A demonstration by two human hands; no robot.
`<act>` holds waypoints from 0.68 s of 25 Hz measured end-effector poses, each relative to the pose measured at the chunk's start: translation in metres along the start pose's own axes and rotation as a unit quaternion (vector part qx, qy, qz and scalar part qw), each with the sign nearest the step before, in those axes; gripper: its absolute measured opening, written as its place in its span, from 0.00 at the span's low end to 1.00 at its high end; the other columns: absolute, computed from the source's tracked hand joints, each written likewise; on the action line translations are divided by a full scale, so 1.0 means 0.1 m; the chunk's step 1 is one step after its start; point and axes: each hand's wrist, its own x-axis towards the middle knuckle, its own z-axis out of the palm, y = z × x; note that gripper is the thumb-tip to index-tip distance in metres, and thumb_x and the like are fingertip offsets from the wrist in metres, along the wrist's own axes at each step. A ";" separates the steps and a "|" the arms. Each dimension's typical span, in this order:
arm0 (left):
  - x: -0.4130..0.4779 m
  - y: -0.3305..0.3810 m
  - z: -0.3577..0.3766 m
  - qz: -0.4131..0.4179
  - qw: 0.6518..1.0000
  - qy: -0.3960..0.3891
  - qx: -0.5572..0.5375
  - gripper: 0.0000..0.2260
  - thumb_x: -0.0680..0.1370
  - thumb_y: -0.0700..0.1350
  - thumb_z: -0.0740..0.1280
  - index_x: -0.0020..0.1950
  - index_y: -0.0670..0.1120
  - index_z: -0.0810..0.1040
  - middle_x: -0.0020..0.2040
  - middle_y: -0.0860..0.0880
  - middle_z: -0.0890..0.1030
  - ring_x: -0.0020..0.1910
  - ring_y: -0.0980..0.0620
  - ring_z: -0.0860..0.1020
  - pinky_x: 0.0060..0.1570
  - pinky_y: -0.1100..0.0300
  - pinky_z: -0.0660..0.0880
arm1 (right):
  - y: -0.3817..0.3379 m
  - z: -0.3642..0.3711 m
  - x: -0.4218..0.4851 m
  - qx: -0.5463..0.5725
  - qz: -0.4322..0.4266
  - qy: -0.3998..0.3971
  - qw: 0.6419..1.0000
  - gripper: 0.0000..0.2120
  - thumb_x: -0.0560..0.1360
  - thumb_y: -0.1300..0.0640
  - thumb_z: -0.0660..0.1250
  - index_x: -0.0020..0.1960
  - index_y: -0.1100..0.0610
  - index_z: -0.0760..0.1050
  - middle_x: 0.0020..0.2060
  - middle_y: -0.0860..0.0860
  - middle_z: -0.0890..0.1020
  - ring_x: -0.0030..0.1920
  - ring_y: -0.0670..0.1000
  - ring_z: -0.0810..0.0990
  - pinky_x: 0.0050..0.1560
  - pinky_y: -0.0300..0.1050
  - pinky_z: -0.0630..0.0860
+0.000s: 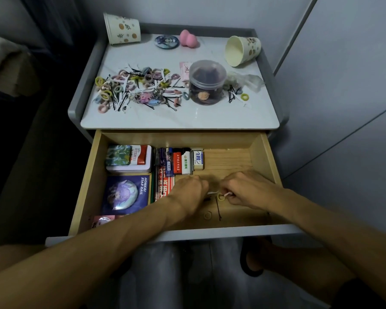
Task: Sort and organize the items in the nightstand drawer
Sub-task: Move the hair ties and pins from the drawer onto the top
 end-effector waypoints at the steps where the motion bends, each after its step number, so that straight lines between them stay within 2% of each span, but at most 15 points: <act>1: -0.01 -0.02 0.00 0.003 1.000 -0.001 -0.002 0.08 0.82 0.39 0.61 0.58 0.45 0.76 0.57 0.45 0.77 0.55 0.49 0.76 0.57 0.60 0.73 | -0.02 0.01 0.02 0.008 -0.016 0.004 1.000 0.04 0.77 0.56 0.65 0.49 0.47 0.72 0.44 0.43 0.74 0.44 0.44 0.73 0.45 0.38 0.67; 6: 0.07 -0.19 -0.05 -0.026 0.999 0.024 -0.021 0.07 0.79 0.40 0.65 0.56 0.45 0.76 0.52 0.46 0.77 0.49 0.50 0.76 0.50 0.60 0.74 | -0.03 0.08 0.10 0.025 -0.035 0.018 0.999 0.04 0.77 0.55 0.66 0.50 0.47 0.73 0.50 0.43 0.74 0.48 0.45 0.74 0.46 0.37 0.67; 10: 0.18 -0.19 -0.01 -0.010 0.999 0.014 -0.036 0.07 0.78 0.42 0.66 0.56 0.45 0.77 0.52 0.45 0.78 0.48 0.48 0.78 0.52 0.54 0.77 | -0.01 0.08 0.11 0.045 -0.043 0.013 0.998 0.08 0.76 0.53 0.69 0.48 0.43 0.71 0.48 0.42 0.77 0.48 0.44 0.74 0.43 0.38 0.65; 14: 0.23 -0.18 0.03 0.008 0.999 0.003 -0.047 0.10 0.79 0.43 0.66 0.60 0.45 0.74 0.52 0.45 0.79 0.47 0.47 0.80 0.50 0.52 0.79 | -0.01 0.09 0.12 0.061 -0.050 -0.007 0.997 0.16 0.73 0.54 0.72 0.59 0.45 0.73 0.51 0.41 0.78 0.51 0.44 0.75 0.48 0.40 0.70; 17: 0.24 -0.18 0.00 0.011 0.999 -0.002 -0.047 0.12 0.78 0.45 0.67 0.60 0.47 0.74 0.52 0.46 0.80 0.46 0.47 0.80 0.48 0.52 0.79 | -0.04 0.08 0.16 0.033 -0.076 -0.015 0.996 0.15 0.73 0.54 0.73 0.58 0.45 0.75 0.53 0.42 0.78 0.51 0.42 0.72 0.47 0.40 0.66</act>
